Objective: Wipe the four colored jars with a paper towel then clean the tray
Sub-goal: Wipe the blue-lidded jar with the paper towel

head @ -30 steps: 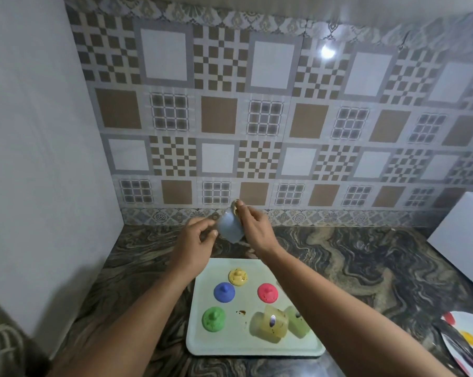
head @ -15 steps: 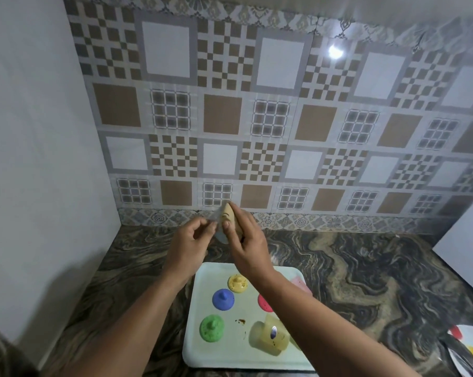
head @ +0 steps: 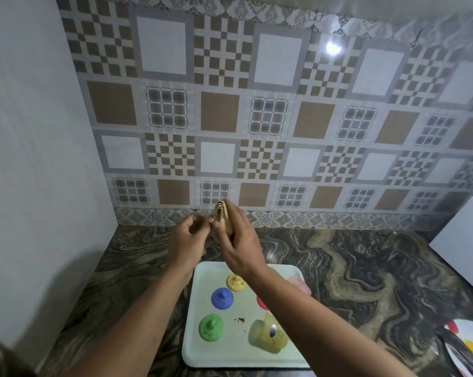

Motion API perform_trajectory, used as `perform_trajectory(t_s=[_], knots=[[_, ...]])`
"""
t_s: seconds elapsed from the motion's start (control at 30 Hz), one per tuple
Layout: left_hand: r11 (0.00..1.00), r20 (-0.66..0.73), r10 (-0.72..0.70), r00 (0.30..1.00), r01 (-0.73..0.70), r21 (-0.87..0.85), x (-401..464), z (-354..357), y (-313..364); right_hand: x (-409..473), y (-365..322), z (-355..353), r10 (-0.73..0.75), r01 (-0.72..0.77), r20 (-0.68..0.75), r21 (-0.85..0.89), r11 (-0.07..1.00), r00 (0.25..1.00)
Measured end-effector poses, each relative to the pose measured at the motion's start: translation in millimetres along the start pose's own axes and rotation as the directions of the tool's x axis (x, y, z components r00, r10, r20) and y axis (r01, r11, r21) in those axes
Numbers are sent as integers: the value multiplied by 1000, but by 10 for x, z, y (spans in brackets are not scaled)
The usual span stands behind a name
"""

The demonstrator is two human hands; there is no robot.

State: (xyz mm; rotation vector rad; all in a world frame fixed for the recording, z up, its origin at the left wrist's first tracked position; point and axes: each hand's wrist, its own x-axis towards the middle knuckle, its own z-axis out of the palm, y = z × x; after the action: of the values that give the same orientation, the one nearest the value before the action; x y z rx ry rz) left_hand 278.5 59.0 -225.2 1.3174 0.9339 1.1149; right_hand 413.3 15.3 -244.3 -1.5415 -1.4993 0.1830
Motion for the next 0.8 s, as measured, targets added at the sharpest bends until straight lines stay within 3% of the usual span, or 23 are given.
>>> perform_trajectory(t_s=[0.03,0.07,0.1,0.13,0.17,0.2,0.3,0.43,0.6,0.7,0.8], knots=[[999,16,29,999,-29,22,-7,5,7,-18,-9,-9,44,-40,-36,91,995,998],[996,42,71,997,-73,50,-29,9,23,0,-72,-42,167,-150,-33,300,942,985],[992,63,110,992,-114,62,-53,9,30,51,-146,-92,360,-337,69,549,765,930],[987,74,143,987,-147,59,-59,7,37,112,-199,-149,505,-528,261,681,508,822],[984,80,162,984,-167,60,-58,2,39,145,-227,-208,528,-645,444,706,290,724],[981,84,175,981,-181,74,-46,-13,22,178,-245,-261,522,-697,519,682,224,676],[975,51,167,985,-173,137,-28,-76,3,215,-283,-265,615,-645,369,698,312,696],[966,-117,139,983,-109,233,13,-201,-101,191,-252,-259,654,-500,92,726,472,751],[967,-143,141,980,-105,233,-24,-221,-88,187,-235,-277,673,-416,-27,768,487,739],[963,-109,150,983,-120,242,-48,-148,-52,101,-226,-226,469,-296,-98,659,692,878],[997,-60,47,997,-44,62,-53,-51,-41,-80,-247,-121,117,-105,-1,431,896,993]])
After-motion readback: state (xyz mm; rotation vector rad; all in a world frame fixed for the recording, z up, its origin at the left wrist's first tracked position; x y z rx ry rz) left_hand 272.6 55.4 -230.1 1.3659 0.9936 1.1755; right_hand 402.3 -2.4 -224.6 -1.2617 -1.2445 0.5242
